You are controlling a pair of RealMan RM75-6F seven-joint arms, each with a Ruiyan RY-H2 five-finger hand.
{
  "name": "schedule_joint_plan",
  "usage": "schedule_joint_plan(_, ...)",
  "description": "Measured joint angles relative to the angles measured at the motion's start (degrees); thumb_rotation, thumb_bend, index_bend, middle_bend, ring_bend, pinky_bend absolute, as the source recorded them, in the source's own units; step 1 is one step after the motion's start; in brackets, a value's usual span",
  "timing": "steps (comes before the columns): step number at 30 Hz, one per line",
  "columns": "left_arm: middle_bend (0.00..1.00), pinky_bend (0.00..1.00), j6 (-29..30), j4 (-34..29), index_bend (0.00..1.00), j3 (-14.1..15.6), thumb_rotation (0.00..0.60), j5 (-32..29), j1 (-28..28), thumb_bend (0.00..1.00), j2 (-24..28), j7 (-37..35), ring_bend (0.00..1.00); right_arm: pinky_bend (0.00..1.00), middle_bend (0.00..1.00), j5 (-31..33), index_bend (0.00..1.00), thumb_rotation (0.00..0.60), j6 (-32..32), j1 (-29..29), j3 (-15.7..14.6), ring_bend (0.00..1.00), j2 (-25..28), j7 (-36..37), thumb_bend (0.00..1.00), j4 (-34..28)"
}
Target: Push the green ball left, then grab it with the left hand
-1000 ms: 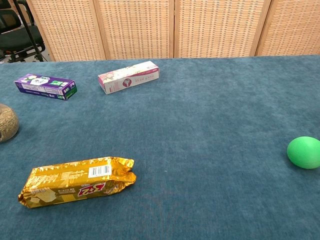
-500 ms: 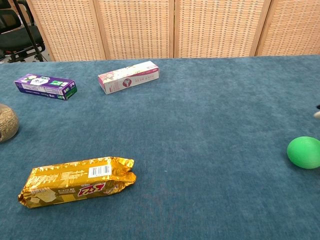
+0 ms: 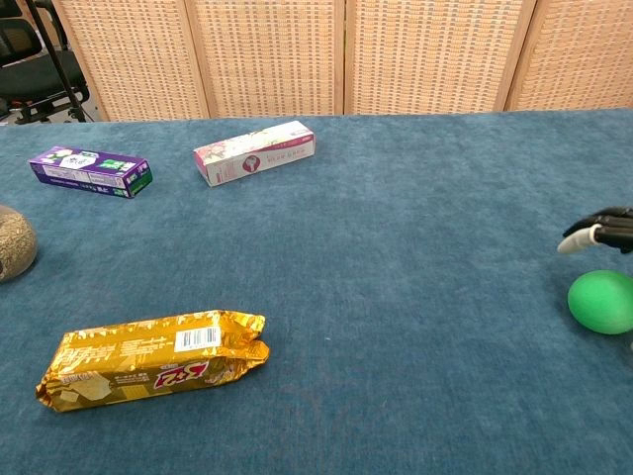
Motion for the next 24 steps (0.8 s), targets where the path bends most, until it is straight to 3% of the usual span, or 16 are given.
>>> schedule_joint_plan(2, 0.0, 0.0, -0.1, 0.0, 0.0, -0.1, 0.6, -0.2, 0.0, 0.0, 0.1, -0.2, 0.0, 0.54, 0.39, 0.4, 0.41, 0.6, -0.6, 0.4, 0.2, 0.38, -0.8, -0.6, 0.08, 1.0)
schedule_joint_plan(5, 0.0, 0.0, -0.3, 0.0, 0.0, -0.1, 0.6, -0.3, -0.1, 0.0, 0.2, -0.4, 0.0, 0.61, 0.5, 1.0, 0.52, 0.6, -1.4, 1.1, 0.4, 0.47, -2.1, -1.5, 0.26, 2.2)
schedule_joint_plan(9, 0.0, 0.0, -0.4, 0.0, 0.0, -0.1, 0.6, -0.4, -0.1, 0.0, 0.3, -0.8, 0.0, 0.64, 0.55, 0.5, 0.56, 0.6, -0.1, 1.5, 0.6, 0.51, -3.1, -0.4, 0.47, 2.7)
schedule_joint_plan(17, 0.0, 0.0, -0.1, 0.1, 0.0, -0.1, 0.6, -0.5, 0.0, 0.0, 0.7, -2.2, 0.0, 0.64, 0.55, -2.5, 0.56, 0.6, 4.7, 3.1, 1.7, 0.51, -3.0, 1.0, 0.52, -0.6)
schedule_joint_plan(24, 0.0, 0.0, 0.0, 0.4, 0.0, 0.0, 0.6, -0.1, 0.2, 0.0, 1.1, -3.4, 0.0, 0.64, 0.55, -3.0, 0.56, 0.6, 2.5, 7.2, 4.9, 0.51, -1.8, -5.9, 0.52, -13.4)
